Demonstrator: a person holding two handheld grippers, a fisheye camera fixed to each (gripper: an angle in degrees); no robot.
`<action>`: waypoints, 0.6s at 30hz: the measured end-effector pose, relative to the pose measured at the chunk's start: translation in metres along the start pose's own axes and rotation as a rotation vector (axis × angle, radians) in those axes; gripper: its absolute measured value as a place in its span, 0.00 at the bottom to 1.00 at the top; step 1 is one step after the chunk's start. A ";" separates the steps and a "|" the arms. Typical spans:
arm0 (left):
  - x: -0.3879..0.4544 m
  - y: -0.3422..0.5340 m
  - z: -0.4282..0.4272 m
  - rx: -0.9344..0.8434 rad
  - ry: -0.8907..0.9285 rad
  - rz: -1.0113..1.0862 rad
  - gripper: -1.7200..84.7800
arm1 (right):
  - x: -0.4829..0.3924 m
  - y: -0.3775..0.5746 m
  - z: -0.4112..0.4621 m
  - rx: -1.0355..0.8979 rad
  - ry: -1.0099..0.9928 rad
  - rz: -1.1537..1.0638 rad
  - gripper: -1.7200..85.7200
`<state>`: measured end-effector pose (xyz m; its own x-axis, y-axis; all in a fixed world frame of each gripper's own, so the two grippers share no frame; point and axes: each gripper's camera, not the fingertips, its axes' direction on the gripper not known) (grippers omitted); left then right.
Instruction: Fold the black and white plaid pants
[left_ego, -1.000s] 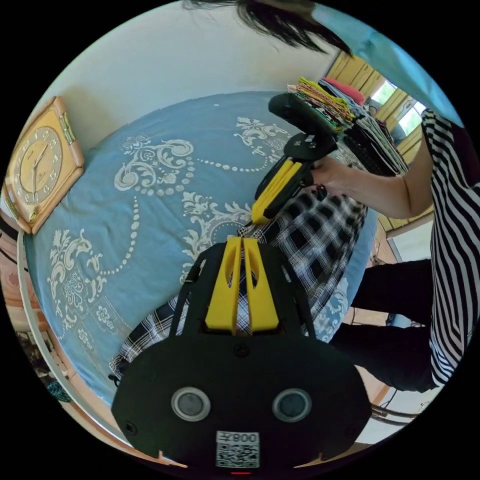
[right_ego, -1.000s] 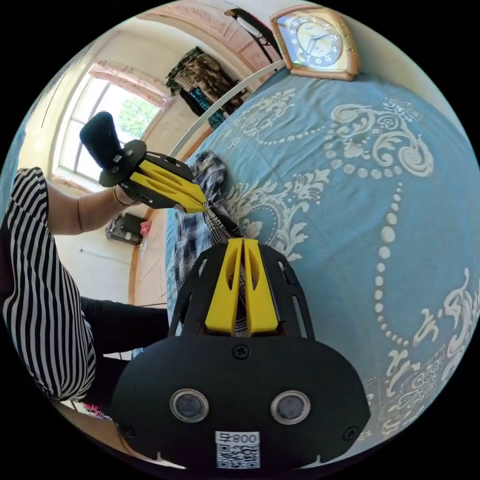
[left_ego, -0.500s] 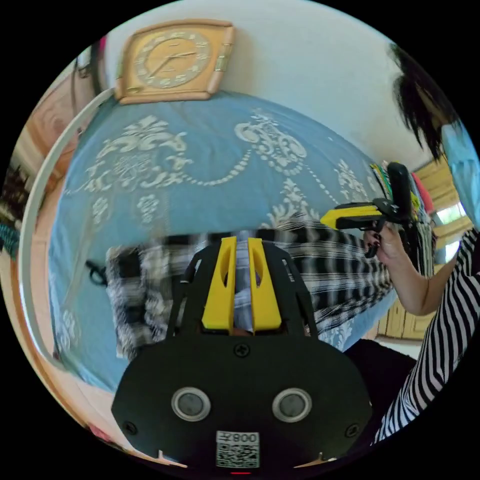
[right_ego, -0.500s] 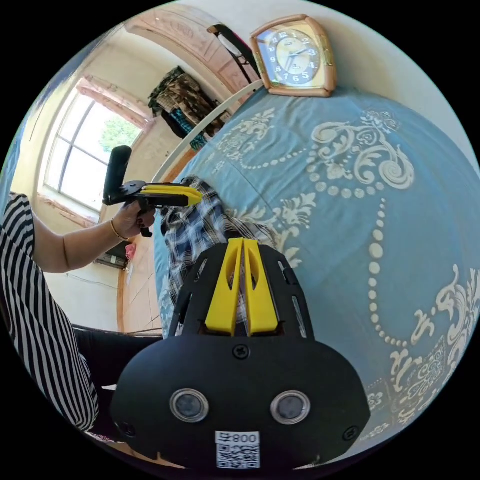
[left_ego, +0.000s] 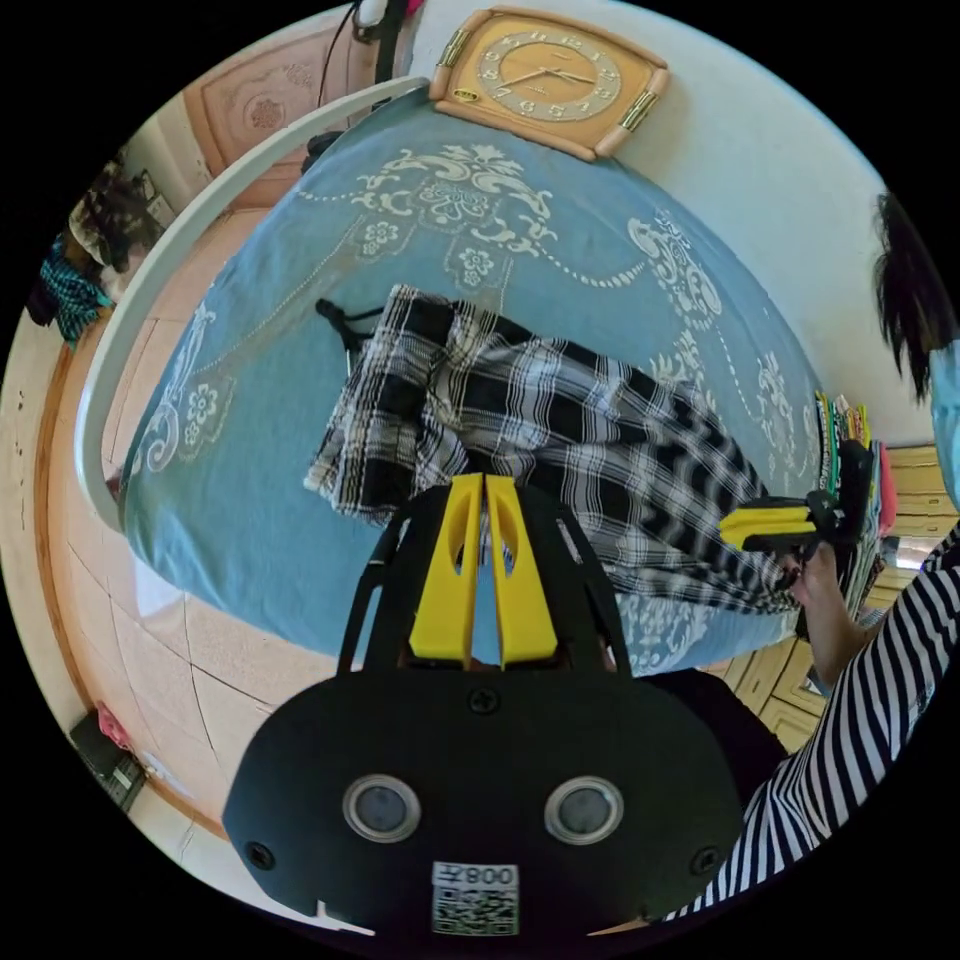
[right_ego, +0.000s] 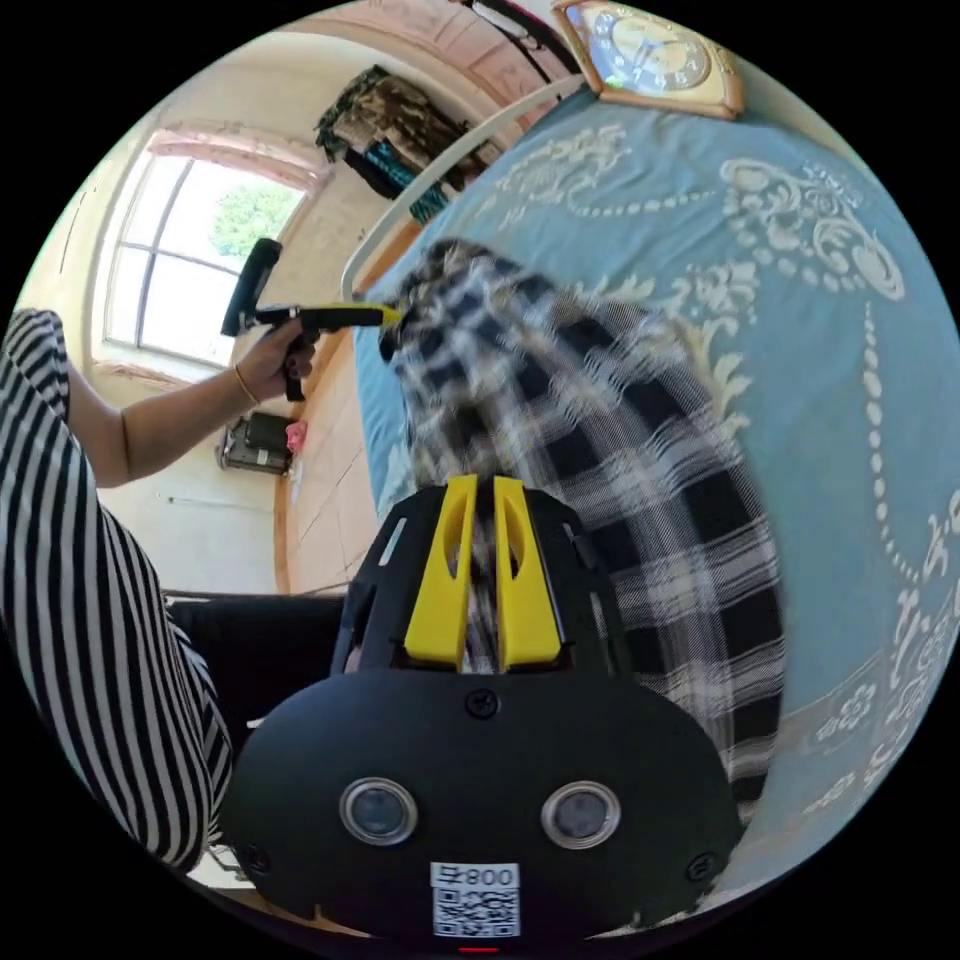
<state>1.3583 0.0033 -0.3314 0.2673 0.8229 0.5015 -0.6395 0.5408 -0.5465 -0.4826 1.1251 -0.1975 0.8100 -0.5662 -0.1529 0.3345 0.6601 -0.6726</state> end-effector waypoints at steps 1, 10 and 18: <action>-0.001 0.003 0.007 -0.025 0.000 -0.019 0.02 | -0.004 0.006 0.005 -0.029 0.008 0.005 0.08; -0.005 -0.009 0.034 -0.093 -0.038 -0.081 0.02 | -0.042 0.035 0.012 -0.086 0.092 0.009 0.04; 0.046 -0.018 0.041 -0.113 0.047 0.031 0.02 | -0.070 0.055 0.012 -0.079 0.059 0.036 0.03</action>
<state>1.3519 0.0244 -0.2710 0.2839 0.8450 0.4531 -0.5633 0.5294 -0.6344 -0.5150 1.2067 -0.2147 0.7905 -0.5722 -0.2185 0.2646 0.6408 -0.7207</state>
